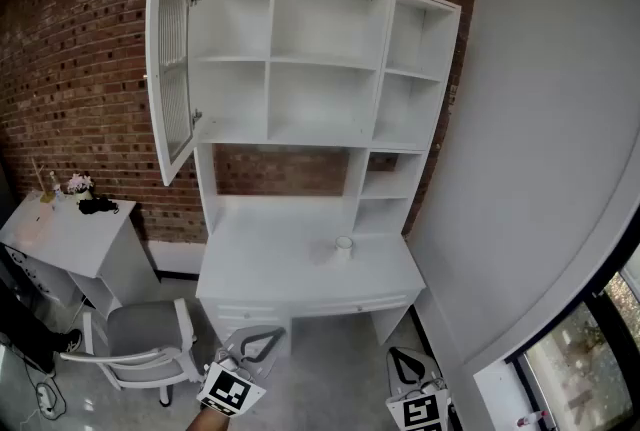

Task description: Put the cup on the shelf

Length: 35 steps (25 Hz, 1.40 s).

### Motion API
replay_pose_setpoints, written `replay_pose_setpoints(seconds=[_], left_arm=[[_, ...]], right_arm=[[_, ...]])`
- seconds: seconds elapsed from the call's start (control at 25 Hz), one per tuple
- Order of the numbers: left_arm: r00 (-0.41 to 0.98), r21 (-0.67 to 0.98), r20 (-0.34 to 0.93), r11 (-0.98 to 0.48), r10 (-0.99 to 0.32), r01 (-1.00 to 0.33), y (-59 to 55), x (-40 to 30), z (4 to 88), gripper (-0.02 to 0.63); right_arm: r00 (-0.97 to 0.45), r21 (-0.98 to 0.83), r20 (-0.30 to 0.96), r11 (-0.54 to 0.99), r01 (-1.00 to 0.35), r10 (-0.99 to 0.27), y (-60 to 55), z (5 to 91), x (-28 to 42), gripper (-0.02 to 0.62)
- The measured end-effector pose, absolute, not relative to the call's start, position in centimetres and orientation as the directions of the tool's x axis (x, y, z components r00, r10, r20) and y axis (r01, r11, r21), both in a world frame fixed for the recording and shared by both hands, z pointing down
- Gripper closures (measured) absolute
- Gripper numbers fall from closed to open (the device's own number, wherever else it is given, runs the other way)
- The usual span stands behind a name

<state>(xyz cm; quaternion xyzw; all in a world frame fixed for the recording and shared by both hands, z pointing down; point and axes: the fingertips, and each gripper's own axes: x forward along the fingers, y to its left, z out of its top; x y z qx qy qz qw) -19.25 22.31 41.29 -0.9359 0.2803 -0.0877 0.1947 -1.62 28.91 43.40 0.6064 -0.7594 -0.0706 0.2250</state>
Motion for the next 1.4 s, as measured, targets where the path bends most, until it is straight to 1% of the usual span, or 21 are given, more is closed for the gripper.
replay_pose_setpoints(seconds=[0.28,0.52,0.76,1.0,1.4], left_arm=[[0.829,-0.419,0.073,-0.771,-0.555,-0.479,21.8,-20.7,41.6,0.604],[0.838,-0.412,0.060,-0.779,-0.542,-0.474,21.0,-21.5,41.8,0.603],[0.845,-0.404,0.061,-0.787,-0.531,-0.465,19.9,-20.8,42.5,0.604],[0.836,-0.408,0.095,-0.787,-0.540,-0.462,18.0,-18.4,43.1,0.604],[0.769,-0.426,0.101,-0.726,-0.631,-0.540,12.7,-11.0,43.9,0.603]], right_arm=[[-0.156,0.367,0.255,0.245,-0.897,-0.954,28.6,43.7,-2.7,0.589],[-0.165,0.319,0.219,0.231,-0.919,-0.962,27.9,43.7,-3.6,0.588],[-0.160,0.313,0.214,0.223,-0.923,-0.964,26.8,44.0,-3.4,0.588],[-0.171,0.301,0.219,0.233,-0.925,-0.961,24.3,44.4,-0.5,0.588],[-0.288,0.296,0.208,0.341,-0.892,-0.935,17.1,46.1,7.1,0.588]])
